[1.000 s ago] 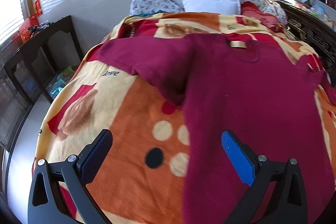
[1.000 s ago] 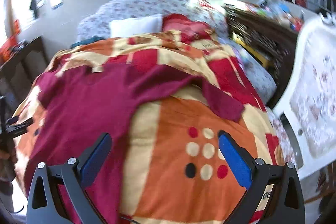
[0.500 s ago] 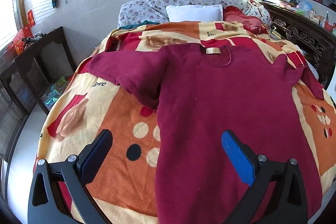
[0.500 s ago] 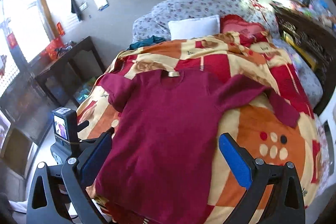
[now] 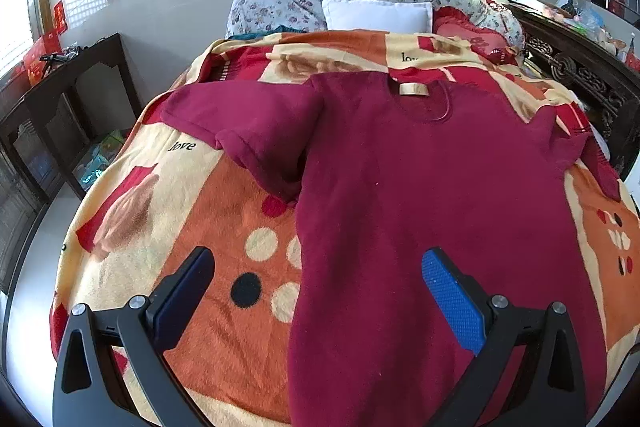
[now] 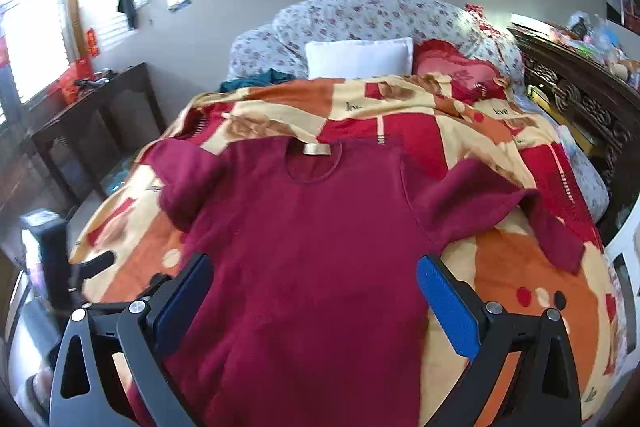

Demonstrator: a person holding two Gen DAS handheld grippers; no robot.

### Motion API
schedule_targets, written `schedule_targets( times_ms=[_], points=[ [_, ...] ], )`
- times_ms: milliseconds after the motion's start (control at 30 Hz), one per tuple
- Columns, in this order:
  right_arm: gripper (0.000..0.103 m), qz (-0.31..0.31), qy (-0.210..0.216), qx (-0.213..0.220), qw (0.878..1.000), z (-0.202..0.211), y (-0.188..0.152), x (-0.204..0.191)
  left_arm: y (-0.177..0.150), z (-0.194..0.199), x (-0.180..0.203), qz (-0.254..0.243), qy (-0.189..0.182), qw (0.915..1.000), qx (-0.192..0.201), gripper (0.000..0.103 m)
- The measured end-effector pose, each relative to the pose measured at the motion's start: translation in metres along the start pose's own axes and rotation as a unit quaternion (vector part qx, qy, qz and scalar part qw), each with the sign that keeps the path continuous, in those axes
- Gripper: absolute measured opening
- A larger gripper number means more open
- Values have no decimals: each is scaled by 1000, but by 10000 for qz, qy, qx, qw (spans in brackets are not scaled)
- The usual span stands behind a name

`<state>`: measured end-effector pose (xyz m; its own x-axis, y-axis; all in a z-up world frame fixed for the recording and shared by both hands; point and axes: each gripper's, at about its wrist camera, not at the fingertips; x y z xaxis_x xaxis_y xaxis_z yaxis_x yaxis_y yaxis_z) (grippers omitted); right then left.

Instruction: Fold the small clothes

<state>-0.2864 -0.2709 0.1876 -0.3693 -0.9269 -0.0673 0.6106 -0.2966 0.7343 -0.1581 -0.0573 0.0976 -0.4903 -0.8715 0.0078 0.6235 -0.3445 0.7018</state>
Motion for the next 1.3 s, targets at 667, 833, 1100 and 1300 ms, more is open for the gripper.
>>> schedule_targets(
  times_ms=[667,833,1100,1300],
  points=[
    [103,-345,-356,-68,9987,-64,-26,17,11,-29,7,194,-150,9997,-91,103],
    [103,-279,-531,-54,9982,-71,-28,16,12,-35,9,260,-263,9993,-112,103],
    [103,-169,-707,-157,9972,-83,-32,12,13,-43,12,246,-257,9993,-133,103],
    [103,-208,-687,-264,9971,-92,-34,11,13,-48,11,314,-276,9990,-170,103]
  ],
)
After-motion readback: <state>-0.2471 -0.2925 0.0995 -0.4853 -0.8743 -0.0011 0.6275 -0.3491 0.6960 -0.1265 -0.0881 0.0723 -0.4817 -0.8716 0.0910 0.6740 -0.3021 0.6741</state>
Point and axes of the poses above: each gripper's, at about its wrist camera, not at the fingertips, and z roughly against the way its jaws point, x to its right, y to its top, and after that the axes turned 4 degrees about -y, right-handed
